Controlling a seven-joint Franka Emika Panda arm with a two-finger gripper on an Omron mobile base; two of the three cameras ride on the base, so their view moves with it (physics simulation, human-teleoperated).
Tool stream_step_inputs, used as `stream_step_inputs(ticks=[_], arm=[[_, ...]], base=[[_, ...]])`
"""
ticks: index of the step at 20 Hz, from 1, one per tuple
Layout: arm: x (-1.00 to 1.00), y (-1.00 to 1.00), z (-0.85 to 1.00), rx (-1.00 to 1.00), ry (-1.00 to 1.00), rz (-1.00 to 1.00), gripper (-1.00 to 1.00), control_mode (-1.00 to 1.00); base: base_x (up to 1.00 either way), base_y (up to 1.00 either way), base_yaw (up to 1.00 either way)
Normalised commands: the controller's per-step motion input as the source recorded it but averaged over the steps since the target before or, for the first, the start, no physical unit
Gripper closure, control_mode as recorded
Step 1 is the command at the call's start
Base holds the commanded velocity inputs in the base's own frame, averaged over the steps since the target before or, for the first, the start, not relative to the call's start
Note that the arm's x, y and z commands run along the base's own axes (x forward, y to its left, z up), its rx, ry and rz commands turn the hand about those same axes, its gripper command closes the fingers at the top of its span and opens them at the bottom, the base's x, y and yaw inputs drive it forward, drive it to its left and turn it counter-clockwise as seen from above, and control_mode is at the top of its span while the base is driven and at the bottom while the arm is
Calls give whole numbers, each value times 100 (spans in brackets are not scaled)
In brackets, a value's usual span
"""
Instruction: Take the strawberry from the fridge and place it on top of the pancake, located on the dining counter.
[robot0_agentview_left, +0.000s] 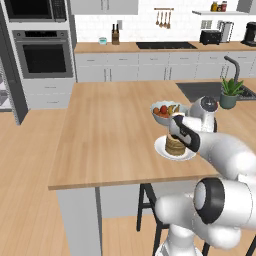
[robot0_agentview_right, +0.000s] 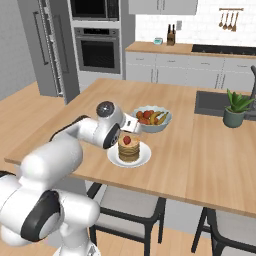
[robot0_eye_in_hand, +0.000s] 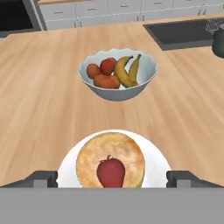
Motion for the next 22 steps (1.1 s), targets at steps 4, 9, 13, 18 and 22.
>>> stream_step_inputs(ticks=[4, 9, 13, 18, 22], arm=[[-63, 21, 68, -6, -3, 0, -100, -100], [-78, 17, 61, -3, -2, 0, -100, -100], [-95, 10, 41, 0, 0, 0, -100, -100], [-100, 4, 17, 5, -7, 0, -100, -100], [-100, 15, 37, 1, -1, 0, -100, -100]], base=[[0, 0, 0], [0, 0, 0], [0, 0, 0], [0, 0, 0], [0, 0, 0]])
